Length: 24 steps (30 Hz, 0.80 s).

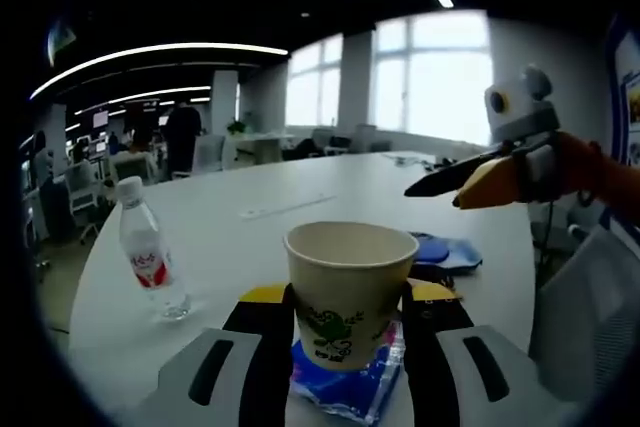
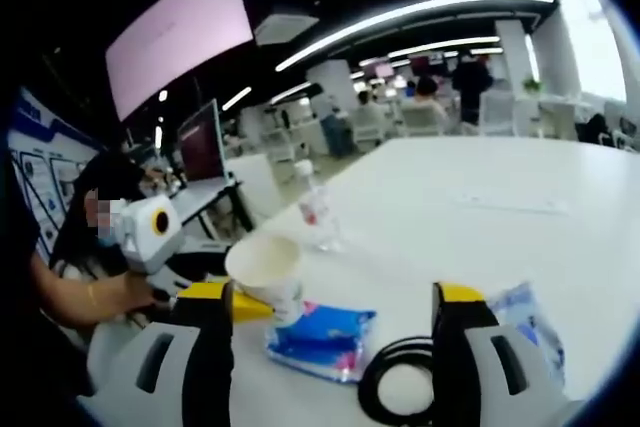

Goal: Arrange the tabletop items into an orderly group along one side of the table until the central work area is clear of visible clutter.

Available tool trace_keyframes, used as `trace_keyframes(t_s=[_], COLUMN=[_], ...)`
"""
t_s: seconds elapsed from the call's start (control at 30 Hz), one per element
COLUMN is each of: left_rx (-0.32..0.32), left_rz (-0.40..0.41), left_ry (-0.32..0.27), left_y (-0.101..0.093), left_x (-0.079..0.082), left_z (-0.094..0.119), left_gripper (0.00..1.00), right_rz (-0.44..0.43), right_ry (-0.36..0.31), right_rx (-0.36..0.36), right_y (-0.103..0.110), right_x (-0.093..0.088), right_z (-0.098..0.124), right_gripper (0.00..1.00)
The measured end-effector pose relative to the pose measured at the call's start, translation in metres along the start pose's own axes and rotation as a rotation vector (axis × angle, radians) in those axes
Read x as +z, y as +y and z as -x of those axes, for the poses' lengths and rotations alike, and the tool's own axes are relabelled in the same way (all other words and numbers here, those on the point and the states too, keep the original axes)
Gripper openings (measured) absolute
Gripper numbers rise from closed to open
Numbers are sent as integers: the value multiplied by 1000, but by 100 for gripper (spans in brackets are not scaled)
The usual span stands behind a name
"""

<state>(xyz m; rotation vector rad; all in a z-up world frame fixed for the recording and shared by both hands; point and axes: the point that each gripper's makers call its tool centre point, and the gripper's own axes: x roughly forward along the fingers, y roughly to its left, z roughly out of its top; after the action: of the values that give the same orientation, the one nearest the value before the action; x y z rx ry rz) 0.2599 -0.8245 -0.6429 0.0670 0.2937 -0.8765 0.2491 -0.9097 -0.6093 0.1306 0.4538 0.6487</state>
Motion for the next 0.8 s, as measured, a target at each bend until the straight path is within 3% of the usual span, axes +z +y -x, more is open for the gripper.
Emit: trace_keyframes(t_s=[0.23, 0.63, 0.8], left_rx=[9, 29, 59], left_rz=[-10, 34, -4], left_ry=[-28, -80, -100], left_y=[3, 12, 22], left_x=[5, 16, 22], left_z=[-2, -6, -7], left_gripper=[40, 40, 40], right_rz=[65, 98, 117], right_ry=[21, 51, 50], right_rx=[-30, -56, -65], right_y=[-7, -14, -18], right_x=[-8, -25, -35], right_z=[5, 14, 18], right_gripper=[99, 100, 100])
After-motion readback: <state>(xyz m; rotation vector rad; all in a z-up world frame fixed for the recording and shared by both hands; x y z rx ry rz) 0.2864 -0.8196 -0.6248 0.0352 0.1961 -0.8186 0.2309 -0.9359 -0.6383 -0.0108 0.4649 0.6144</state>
